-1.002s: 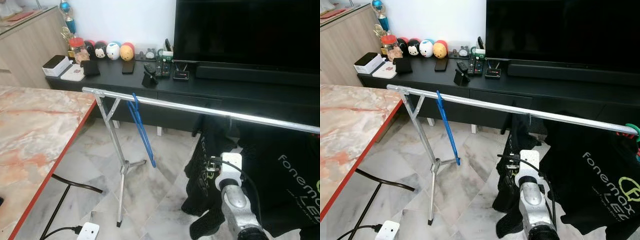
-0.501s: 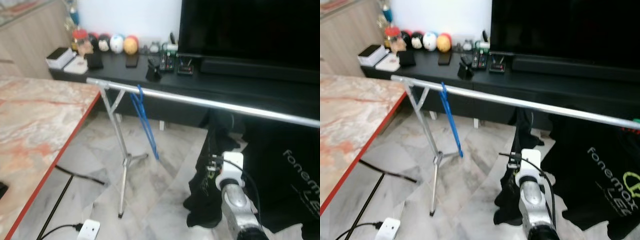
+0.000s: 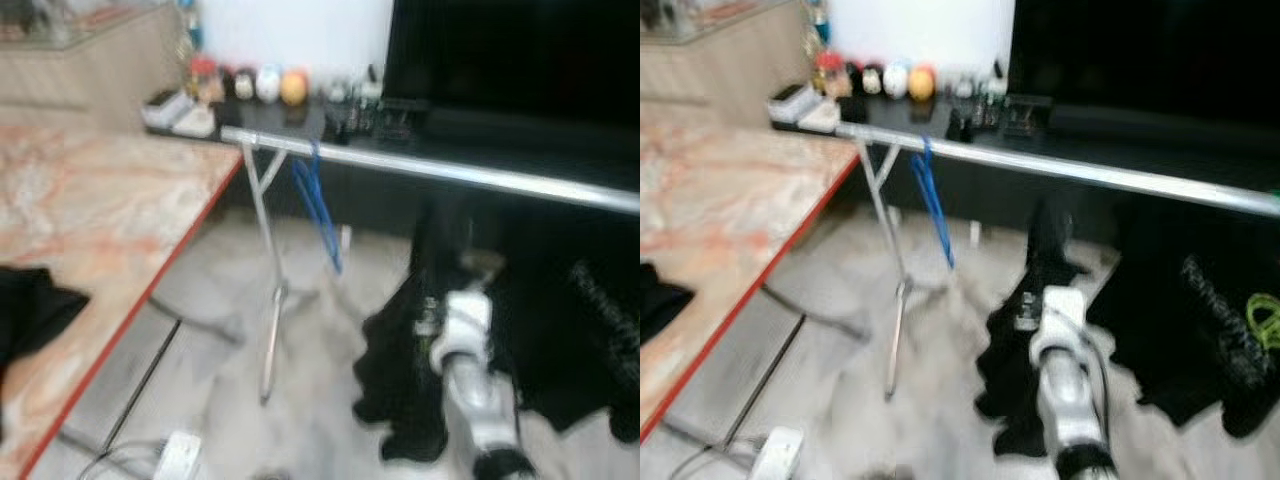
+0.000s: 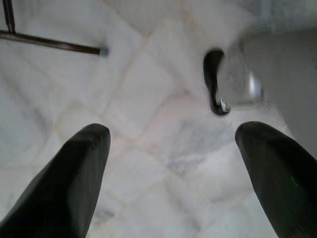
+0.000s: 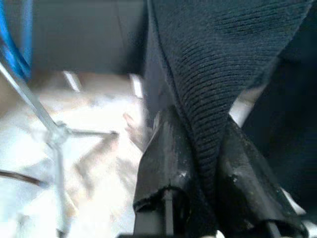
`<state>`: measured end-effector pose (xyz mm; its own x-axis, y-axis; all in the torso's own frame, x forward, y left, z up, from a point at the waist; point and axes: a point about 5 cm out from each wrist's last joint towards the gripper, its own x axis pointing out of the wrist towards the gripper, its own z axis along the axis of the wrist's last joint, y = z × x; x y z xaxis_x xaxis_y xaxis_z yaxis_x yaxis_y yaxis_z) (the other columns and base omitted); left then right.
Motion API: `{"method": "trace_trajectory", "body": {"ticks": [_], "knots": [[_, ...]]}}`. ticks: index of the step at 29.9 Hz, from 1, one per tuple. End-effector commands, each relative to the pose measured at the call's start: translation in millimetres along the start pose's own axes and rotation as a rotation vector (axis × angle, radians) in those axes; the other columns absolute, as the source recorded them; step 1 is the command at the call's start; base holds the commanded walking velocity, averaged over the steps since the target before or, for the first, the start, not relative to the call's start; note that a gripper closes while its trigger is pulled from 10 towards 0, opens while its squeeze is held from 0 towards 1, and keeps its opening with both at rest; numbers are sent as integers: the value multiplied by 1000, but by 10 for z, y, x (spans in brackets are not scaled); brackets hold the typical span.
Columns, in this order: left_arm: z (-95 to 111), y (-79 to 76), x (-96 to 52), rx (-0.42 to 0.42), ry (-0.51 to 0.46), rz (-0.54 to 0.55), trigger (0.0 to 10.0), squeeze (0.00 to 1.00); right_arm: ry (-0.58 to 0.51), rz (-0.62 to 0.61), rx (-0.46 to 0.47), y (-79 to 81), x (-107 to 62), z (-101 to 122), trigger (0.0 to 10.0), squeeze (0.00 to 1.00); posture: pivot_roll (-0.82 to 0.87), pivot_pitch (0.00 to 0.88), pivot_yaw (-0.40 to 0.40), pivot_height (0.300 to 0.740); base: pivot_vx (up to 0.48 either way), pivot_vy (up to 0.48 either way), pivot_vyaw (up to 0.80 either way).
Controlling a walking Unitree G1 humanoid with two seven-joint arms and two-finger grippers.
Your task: Hang hanger
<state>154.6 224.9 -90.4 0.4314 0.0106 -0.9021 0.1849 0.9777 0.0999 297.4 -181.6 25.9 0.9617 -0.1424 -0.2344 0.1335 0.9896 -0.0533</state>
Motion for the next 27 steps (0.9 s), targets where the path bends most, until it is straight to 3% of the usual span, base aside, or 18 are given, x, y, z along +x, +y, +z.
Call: {"method": "trace_trajectory", "body": {"ticks": [1,27], "knots": [[49,14,2,6,-16,3,10000,0,-22,-1,5,22,8,41,10000,0,-7,0,28,740,-315,0,0],[49,14,2,4,-16,3,10000,0,-25,-1,3,43,15,52,10000,0,-3,0,28,740,-315,0,0]]}}
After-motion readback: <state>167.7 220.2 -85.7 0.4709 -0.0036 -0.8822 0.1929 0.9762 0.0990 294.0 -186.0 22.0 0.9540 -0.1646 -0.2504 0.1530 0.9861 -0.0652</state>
